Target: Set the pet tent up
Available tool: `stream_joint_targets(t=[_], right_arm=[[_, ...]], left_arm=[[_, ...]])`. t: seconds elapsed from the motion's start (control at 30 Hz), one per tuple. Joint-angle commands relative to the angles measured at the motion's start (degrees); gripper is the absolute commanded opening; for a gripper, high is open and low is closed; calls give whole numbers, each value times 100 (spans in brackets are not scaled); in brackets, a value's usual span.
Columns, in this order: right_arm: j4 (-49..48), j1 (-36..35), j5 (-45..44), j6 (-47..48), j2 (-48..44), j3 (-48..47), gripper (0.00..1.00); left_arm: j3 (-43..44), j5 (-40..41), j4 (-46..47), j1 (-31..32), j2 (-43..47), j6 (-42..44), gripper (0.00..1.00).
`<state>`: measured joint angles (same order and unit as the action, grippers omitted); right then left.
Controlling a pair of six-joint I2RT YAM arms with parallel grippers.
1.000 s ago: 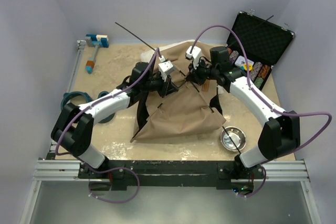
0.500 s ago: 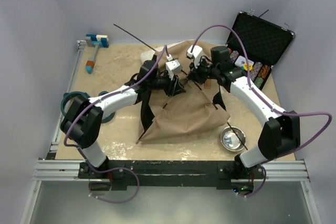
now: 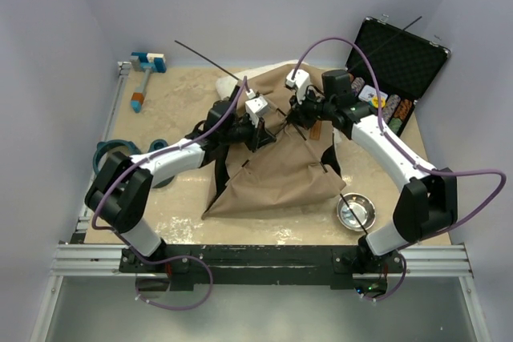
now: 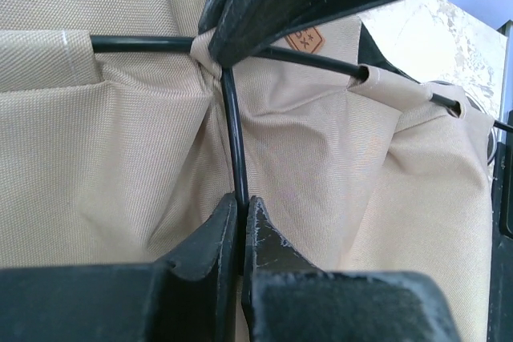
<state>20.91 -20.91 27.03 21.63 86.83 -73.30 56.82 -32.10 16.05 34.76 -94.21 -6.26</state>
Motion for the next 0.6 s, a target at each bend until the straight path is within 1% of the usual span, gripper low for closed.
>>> stream_joint_targets(t=[0.0, 0.13, 0.17, 0.2, 0.27, 0.33, 0.4, 0.43, 0.47, 0.57], right_arm=[[-667, 482, -549, 210, 45, -562, 0], [-264, 500, -182, 211, 89, -703, 0], [-115, 500, -24, 202, 98, -712, 3], [17, 500, 82, 219, 98, -712, 13], [229, 500, 215, 272, 54, -660, 30], [247, 500, 215, 307, -51, -520, 50], [299, 500, 215, 316, -148, -449, 67], [370, 500, 224, 298, -192, -431, 74], [414, 500, 259, 229, -219, -414, 78], [537, 500, 417, -44, -333, -343, 88]], left_arm=[[-478, -447, -375, 13, 368, 178, 0], [-391, -385, -226, -5, 290, 64, 0], [-312, -385, -217, -13, 237, 46, 0], [-259, -385, -208, -5, 176, 29, 0], [-145, -403, -199, -5, 88, 11, 0], [-83, -411, -190, -5, 61, 11, 0], [-57, -429, -190, -5, 52, 29, 0], [-31, -438, -190, -5, 52, 29, 0], [-22, -438, -199, -5, 52, 37, 0], [14, -438, -199, 4, 52, 29, 0]])
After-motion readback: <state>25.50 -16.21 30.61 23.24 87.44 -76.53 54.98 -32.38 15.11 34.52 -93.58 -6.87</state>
